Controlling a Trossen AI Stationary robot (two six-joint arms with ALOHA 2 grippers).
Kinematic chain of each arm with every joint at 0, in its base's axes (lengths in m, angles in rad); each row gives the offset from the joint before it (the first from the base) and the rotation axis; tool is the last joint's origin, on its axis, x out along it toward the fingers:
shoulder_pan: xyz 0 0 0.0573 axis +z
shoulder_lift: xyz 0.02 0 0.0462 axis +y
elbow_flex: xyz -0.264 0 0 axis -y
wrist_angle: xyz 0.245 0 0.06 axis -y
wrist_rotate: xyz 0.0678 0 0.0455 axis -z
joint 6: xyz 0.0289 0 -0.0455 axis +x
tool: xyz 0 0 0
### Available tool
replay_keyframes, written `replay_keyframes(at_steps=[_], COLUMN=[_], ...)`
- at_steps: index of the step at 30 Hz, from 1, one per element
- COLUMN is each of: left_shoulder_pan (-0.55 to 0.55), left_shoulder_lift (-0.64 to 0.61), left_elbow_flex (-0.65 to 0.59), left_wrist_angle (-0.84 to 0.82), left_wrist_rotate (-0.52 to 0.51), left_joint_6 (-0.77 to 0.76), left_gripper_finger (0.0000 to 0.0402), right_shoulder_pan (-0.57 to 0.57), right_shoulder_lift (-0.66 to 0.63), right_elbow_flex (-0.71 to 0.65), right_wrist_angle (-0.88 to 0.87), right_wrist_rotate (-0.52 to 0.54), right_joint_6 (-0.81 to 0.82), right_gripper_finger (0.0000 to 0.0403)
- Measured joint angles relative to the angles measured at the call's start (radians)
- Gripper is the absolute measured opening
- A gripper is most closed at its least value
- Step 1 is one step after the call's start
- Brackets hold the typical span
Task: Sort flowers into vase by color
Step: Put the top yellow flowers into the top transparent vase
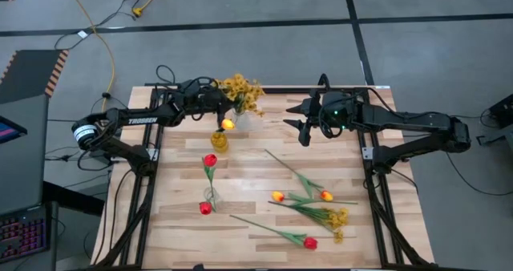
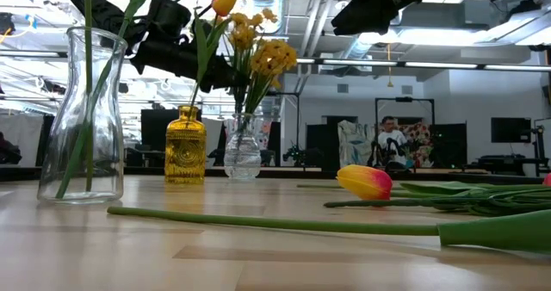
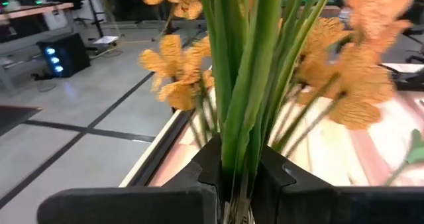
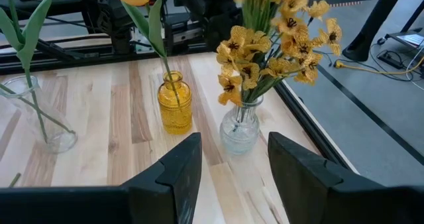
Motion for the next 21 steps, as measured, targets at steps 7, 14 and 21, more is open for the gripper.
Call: replay_keyframes(at_steps=[7, 14, 21], left_shoulder_pan=[0.0, 0.0, 0.001], left_shoulder_lift=[0.0, 0.0, -0.008], left_elbow_flex=[0.0, 0.0, 0.0], left_wrist_angle=[-0.002, -0.002, -0.006], left_wrist_rotate=[-0.019, -0.02, -0.013], left_joint_6=[-0.018, -0.014, -0.035], left_gripper_finger=[0.0047, 0.0133, 0.0212], right_shoulder_pan=[0.0, 0.0, 0.0], right_shoulder_lift=[0.0, 0.0, 0.0], right_elbow_flex=[0.0, 0.0, 0.0], right_wrist_angle=[0.0, 0.0, 0.0], right_wrist_rotate=[0.0, 0.0, 0.0], right_joint_6=[0.0, 0.0, 0.0], right_gripper_finger=[0.0199, 0.0199, 0.0199])
